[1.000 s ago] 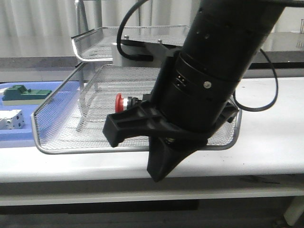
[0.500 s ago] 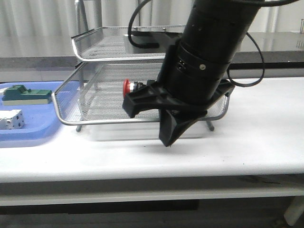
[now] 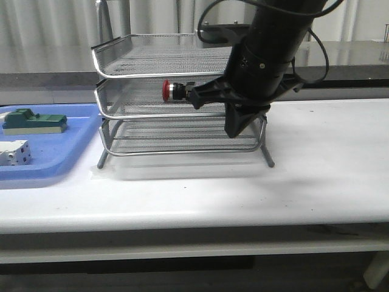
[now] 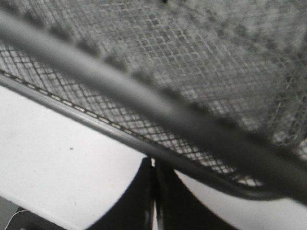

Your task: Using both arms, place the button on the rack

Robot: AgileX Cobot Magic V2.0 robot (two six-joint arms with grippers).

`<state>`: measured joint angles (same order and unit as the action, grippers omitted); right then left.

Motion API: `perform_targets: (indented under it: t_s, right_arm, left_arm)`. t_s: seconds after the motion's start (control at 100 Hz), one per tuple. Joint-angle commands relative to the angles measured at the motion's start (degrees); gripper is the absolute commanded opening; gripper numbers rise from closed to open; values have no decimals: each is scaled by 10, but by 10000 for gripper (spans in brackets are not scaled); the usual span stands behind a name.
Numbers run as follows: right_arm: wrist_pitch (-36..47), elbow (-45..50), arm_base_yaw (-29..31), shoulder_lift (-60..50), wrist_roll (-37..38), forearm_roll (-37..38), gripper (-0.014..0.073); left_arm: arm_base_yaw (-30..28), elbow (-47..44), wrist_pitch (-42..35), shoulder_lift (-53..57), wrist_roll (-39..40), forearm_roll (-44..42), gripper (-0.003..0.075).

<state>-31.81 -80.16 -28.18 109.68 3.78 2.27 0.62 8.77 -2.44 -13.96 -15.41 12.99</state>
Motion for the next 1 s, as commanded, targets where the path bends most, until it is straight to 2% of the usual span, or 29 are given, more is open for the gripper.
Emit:
perform_targets:
  t_s: [0.0, 0.51, 0.76, 0.99]
  right_arm:
    - [29, -39, 11, -24, -2, 12, -64]
    - [-94, -39, 6, -79, -1, -7, -64]
    - [-74, 40, 27, -179, 46, 37, -64]
    - [2, 159, 75, -311, 100, 93, -64]
  left_arm:
    - [-1, 15, -49, -6, 6, 5, -20]
    - [-1, 15, -49, -6, 6, 5, -20]
    - [-1, 15, -49, -6, 6, 5, -20]
    - [-1, 15, -49, -6, 6, 5, -20]
